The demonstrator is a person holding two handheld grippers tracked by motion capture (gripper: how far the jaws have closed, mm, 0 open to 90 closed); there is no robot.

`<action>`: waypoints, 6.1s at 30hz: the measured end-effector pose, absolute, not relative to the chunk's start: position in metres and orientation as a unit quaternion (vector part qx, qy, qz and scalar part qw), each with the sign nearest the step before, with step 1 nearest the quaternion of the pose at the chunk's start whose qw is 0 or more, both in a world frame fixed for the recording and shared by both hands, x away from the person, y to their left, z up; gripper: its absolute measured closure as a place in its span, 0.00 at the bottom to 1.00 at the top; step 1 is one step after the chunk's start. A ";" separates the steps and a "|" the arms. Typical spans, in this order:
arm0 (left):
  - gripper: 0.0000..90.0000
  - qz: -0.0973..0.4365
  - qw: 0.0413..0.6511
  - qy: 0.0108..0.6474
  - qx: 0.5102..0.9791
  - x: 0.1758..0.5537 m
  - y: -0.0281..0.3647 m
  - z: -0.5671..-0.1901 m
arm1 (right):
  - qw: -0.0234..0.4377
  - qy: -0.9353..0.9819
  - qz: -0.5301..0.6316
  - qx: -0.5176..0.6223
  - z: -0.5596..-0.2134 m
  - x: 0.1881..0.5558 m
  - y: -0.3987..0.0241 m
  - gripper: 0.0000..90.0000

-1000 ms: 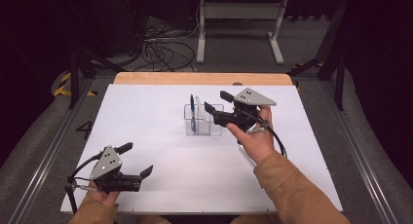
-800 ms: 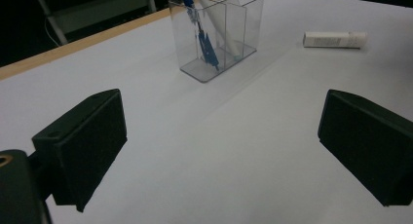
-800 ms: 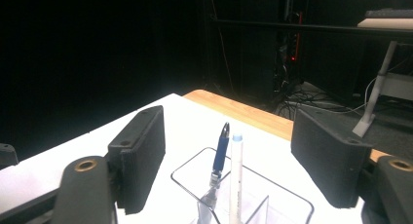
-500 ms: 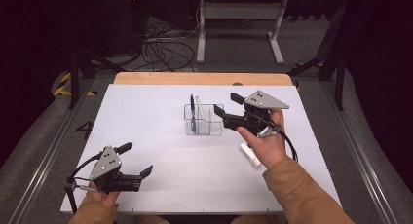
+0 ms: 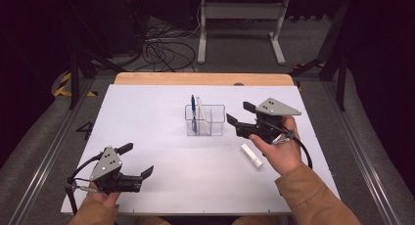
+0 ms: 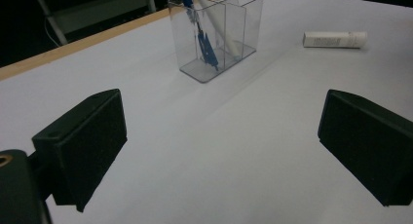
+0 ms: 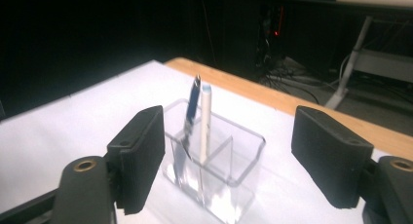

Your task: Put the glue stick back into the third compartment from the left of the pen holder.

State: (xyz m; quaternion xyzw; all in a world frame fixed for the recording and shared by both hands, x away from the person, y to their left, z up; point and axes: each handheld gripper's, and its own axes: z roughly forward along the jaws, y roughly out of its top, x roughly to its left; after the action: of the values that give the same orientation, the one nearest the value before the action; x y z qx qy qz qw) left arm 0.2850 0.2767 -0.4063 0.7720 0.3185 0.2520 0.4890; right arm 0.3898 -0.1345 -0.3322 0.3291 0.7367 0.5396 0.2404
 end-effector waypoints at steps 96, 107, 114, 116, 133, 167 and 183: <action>0.05 0.252 0.488 0.318 0.773 0.285 0.275 -0.406 | 0.066 0.889 0.147 0.428 -0.420 0.398 -0.151 0.75; 0.05 0.252 0.488 0.317 0.773 0.285 0.275 -0.406 | 0.066 0.886 0.174 0.424 -0.401 0.395 -0.153 0.75; 0.05 0.252 0.488 0.317 0.773 0.285 0.275 -0.406 | 0.070 0.883 0.192 0.422 -0.388 0.392 -0.153 0.75; 0.05 0.251 0.487 0.318 0.774 0.285 0.275 -0.406 | 0.071 0.883 0.196 0.420 -0.383 0.391 -0.153 0.75; 0.05 0.253 0.488 0.318 0.773 0.285 0.276 -0.406 | 0.085 0.879 0.220 0.414 -0.360 0.388 -0.153 0.75; 0.05 0.252 0.491 0.317 0.771 0.286 0.277 -0.405 | 0.103 0.883 0.238 0.391 -0.303 0.422 -0.124 0.75; 0.05 0.253 0.490 0.316 0.772 0.286 0.277 -0.406 | 0.102 0.888 0.229 0.386 -0.295 0.444 -0.099 0.75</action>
State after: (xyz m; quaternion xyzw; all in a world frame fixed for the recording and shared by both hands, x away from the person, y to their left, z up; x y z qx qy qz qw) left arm 0.2855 0.2767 -0.4058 0.7719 0.3157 0.2532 0.4903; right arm 0.4441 -0.0988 -0.2951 0.3858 0.8878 0.2293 0.1017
